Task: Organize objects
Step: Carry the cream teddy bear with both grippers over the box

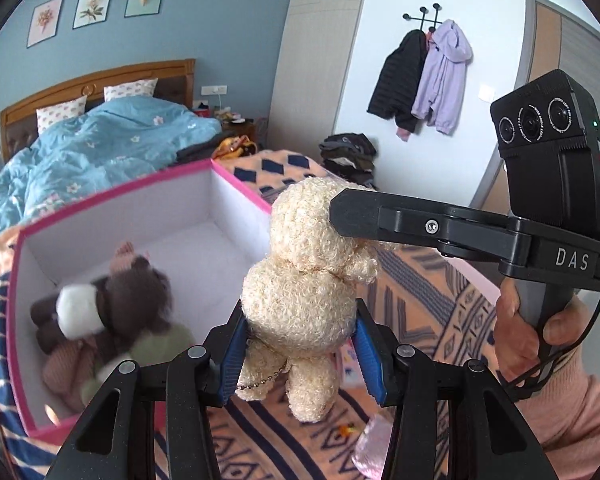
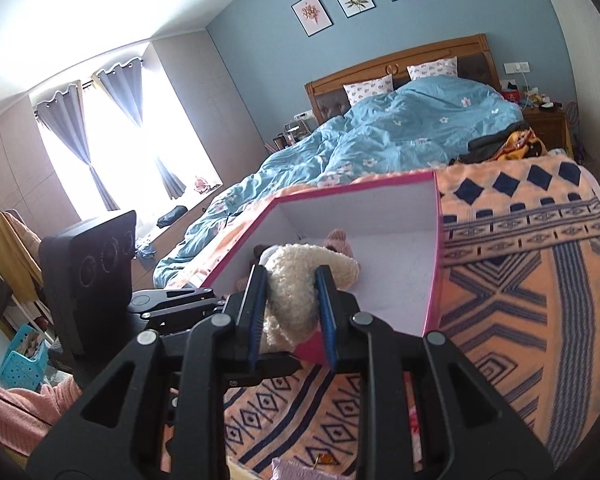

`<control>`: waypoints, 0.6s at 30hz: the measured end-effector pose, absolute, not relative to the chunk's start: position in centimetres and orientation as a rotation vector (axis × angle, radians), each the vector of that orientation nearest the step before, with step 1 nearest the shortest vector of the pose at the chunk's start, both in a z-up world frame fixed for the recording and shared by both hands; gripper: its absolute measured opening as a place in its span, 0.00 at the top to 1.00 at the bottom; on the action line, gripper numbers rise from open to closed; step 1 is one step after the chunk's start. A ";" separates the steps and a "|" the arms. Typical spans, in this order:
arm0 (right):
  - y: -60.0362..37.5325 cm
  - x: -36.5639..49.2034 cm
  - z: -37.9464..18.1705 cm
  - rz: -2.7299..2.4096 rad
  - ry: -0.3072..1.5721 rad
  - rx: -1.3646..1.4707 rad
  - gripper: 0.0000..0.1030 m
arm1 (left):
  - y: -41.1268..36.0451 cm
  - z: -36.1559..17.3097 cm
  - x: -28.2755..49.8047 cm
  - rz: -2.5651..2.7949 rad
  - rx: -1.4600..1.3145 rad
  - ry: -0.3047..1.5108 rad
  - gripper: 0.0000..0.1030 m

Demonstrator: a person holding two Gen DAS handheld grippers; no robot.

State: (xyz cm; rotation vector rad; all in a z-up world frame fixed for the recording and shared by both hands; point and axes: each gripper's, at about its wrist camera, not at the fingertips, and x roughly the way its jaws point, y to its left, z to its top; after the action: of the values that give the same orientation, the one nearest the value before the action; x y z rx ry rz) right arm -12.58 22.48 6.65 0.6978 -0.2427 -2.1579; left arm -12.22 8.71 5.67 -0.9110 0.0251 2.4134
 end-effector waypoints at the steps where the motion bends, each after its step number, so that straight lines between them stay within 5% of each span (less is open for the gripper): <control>1: 22.4 -12.9 6.9 -2.161 -0.241 0.692 0.74 | 8.6 5.9 -12.6 2.420 -0.907 0.029 0.52; 18: 20.8 -18.7 7.1 -2.232 -0.173 0.724 0.73 | 8.1 4.8 -19.2 2.470 -0.968 0.017 0.52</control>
State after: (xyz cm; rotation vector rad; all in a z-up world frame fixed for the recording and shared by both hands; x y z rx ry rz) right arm -18.67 20.79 7.05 0.7239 -0.1735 -2.2322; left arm -19.23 8.09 4.76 -0.9682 0.0174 2.4702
